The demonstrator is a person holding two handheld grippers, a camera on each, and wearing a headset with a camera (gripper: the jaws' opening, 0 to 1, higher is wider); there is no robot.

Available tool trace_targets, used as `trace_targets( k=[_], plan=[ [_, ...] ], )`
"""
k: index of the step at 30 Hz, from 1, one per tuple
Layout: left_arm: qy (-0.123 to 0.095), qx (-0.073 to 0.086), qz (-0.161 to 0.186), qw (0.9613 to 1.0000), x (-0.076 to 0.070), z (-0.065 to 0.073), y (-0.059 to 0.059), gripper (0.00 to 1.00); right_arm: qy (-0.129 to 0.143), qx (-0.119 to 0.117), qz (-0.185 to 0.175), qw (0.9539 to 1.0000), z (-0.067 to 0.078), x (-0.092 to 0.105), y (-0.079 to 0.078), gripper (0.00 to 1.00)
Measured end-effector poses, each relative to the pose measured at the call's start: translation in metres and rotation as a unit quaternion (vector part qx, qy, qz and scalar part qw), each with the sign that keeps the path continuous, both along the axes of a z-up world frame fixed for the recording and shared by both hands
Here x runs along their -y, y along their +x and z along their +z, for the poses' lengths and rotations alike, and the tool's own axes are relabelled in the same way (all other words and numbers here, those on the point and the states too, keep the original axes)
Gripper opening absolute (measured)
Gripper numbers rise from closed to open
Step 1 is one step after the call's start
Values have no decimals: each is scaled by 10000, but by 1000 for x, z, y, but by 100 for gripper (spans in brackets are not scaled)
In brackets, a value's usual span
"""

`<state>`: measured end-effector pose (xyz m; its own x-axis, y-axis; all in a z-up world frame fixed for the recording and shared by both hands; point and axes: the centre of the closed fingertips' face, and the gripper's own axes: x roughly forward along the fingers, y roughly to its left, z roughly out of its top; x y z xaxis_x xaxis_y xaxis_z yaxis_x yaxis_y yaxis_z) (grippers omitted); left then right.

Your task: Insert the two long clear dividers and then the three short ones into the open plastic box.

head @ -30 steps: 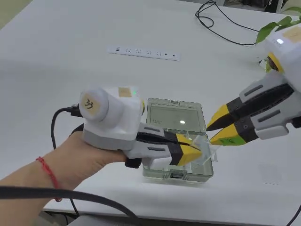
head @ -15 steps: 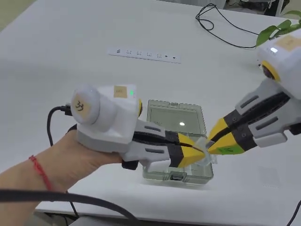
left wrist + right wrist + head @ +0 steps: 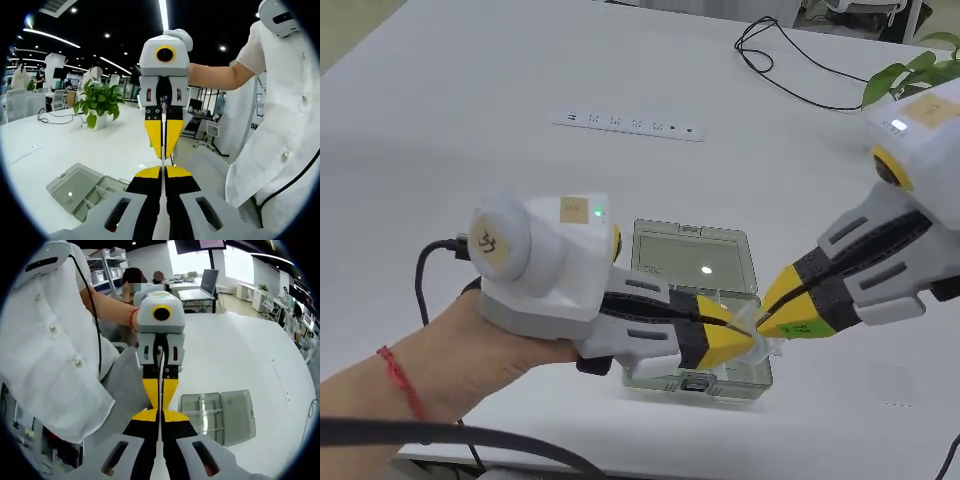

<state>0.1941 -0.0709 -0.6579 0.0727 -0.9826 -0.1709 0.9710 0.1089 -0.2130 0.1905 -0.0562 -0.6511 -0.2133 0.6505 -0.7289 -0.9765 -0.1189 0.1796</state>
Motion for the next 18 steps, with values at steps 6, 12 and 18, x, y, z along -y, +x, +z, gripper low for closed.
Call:
trace_targets(
  k=[6, 12, 18],
  plan=[
    [67, -32, 63, 10000, -4, -4, 2, 3, -22, 63, -18, 10000, -1, 0, 4, 3],
    [139, -78, 259, 9995, -12, -10, 10, 12, -25, 140, -97, 9999, 0, 1, 10, 3],
    [219, -84, 475, 9986, -22, -16, 16, 19, -58, 221, -234, 9995, -2, 4, 20, 3]
  ],
)
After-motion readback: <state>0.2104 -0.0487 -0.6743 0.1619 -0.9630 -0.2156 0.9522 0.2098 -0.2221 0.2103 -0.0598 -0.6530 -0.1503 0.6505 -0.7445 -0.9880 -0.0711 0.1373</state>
